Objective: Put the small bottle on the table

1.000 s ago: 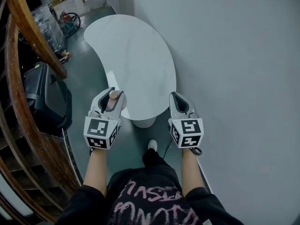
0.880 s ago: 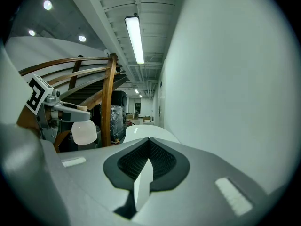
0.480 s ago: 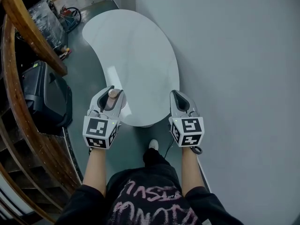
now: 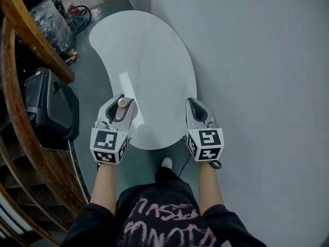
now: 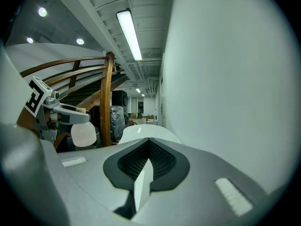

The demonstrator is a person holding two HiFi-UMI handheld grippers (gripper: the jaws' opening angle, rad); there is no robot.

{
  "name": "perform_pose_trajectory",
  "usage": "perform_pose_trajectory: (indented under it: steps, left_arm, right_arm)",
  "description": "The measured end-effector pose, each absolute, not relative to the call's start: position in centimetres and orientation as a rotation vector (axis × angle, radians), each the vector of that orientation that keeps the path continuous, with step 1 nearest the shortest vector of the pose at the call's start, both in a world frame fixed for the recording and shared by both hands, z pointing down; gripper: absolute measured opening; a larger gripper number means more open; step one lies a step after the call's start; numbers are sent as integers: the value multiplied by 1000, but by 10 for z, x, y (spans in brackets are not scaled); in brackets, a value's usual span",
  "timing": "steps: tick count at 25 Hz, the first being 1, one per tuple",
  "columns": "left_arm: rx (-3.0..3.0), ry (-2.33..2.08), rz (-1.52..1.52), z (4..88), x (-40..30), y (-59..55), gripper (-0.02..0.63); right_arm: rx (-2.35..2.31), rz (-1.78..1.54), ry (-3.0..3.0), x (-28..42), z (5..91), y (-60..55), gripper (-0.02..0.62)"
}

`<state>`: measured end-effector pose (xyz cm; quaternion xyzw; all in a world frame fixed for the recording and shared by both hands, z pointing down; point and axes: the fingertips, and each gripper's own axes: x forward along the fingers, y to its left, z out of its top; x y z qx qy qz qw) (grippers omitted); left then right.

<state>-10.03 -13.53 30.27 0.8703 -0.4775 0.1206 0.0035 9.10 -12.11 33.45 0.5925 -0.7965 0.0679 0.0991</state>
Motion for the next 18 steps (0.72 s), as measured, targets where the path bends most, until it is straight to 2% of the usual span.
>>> perform_pose_trajectory:
  steps: [18]
  left_arm:
    - [2664, -1626, 382, 285, -84, -184, 134]
  right_arm:
    - [1659, 175, -2476, 108, 313, -186, 11]
